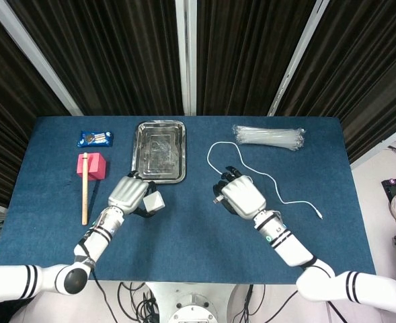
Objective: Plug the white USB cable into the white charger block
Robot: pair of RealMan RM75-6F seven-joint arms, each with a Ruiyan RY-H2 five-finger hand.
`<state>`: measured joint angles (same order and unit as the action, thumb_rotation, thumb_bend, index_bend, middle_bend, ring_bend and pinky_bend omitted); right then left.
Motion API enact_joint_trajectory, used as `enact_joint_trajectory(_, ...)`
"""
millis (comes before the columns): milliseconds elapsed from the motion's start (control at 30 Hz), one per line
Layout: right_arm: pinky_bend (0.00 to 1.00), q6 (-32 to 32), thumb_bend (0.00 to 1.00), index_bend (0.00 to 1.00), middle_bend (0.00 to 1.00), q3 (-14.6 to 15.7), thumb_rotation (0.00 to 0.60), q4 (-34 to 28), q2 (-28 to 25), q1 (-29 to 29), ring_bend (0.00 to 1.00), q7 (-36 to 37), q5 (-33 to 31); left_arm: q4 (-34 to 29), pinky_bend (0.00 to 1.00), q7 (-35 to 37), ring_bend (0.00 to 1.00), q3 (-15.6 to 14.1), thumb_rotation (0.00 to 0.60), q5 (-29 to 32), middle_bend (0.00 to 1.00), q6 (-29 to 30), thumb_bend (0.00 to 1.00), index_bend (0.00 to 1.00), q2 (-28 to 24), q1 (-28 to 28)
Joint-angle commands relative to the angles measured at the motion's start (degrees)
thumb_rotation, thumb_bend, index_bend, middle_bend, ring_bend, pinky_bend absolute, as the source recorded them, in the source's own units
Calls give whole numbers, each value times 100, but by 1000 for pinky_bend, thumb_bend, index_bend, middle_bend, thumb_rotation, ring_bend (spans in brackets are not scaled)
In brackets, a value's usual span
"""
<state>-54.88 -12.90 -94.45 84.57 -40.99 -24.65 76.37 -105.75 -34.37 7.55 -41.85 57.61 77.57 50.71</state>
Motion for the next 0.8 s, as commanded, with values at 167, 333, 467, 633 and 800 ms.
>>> enact_joint_trajectory(167,175,352,433,559,499,-334,600,243,640,-656,278,-817,-1042,-98,160,-418,345,44,473,395,497,210,263,488,71,245)
enact_joint_trajectory(333,175,228,433,561,500,-372,600,429,1020,-861,283,-1009,-1414,-199,161,-714,345,70,475,637,498,401,263,487,125,404)
enact_joint_trajectory(467,175,139,433,564,501,-376,600,579,1228,-943,285,-1022,-1632,-232,160,-939,345,67,476,809,497,532,264,488,162,520)
enact_joint_trajectory(633,175,-41,433,564,502,-416,600,709,1414,-1013,285,-1020,-1820,-274,158,-1258,345,54,477,1081,498,705,264,488,237,675)
enact_joint_trajectory(800,160,-309,432,566,503,-484,600,809,1648,-1026,285,-925,-1931,-302,156,-1486,345,106,482,1361,498,850,264,488,336,832)
